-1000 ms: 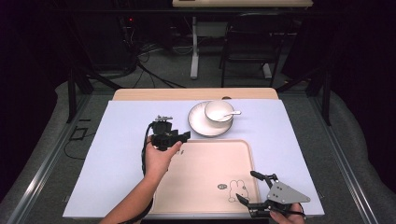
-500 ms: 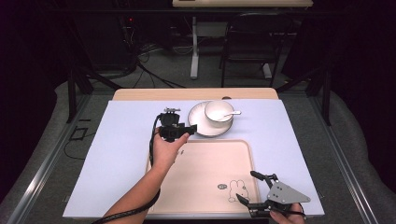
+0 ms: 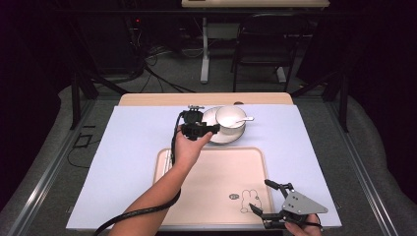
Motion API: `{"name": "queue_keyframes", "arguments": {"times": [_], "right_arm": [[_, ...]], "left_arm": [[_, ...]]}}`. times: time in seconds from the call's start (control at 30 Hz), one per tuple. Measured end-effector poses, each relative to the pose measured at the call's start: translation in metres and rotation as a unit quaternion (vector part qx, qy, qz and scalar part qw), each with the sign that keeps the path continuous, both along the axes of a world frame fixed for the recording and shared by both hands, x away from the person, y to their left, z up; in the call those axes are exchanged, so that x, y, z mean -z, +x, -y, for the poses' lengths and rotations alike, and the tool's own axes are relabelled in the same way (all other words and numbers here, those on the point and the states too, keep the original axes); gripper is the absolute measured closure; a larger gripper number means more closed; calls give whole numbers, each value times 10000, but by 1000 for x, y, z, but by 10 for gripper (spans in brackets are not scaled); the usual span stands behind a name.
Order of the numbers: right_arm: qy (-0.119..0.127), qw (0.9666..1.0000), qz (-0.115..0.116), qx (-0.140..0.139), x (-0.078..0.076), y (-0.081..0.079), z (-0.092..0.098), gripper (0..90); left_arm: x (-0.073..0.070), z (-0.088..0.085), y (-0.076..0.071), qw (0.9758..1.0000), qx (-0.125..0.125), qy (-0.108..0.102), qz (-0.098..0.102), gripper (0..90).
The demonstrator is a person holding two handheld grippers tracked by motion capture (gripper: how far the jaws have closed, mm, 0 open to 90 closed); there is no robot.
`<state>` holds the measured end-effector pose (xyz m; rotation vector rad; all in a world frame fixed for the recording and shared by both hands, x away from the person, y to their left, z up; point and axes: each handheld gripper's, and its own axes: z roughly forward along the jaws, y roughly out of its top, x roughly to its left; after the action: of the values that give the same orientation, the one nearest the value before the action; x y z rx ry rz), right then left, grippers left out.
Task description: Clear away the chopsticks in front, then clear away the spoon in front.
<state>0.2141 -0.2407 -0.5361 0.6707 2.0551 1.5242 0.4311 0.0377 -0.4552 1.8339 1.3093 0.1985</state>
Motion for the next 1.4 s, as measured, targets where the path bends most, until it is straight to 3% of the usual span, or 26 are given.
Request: {"name": "queue_keyframes", "arguments": {"times": [0.37, 0.67, 0.77, 0.93, 1.07, 1.4], "right_arm": [[17, 10000, 6, -6, 0, 0, 1, 145], [61, 10000, 17, -19, -1, 0, 2, 145], [87, 10000, 10, -11, -1, -1, 3, 145], [99, 10000, 3, -14, -1, 0, 4, 145], [123, 9999, -6, -18, -1, -1, 4, 145], [156, 9999, -26, -23, -2, -1, 5, 145]], "left_arm": [[-3, 38, 26, 9999, 116, 28, 61, 411], [3, 79, 52, 9993, 187, 309, 135, 406], [6, 86, 61, 9996, 135, 220, 76, 403], [14, 95, 70, 9995, 136, 300, 19, 401], [21, 104, 78, 9986, 155, 497, -11, 403], [27, 111, 86, 9983, 150, 553, -79, 409]]}}
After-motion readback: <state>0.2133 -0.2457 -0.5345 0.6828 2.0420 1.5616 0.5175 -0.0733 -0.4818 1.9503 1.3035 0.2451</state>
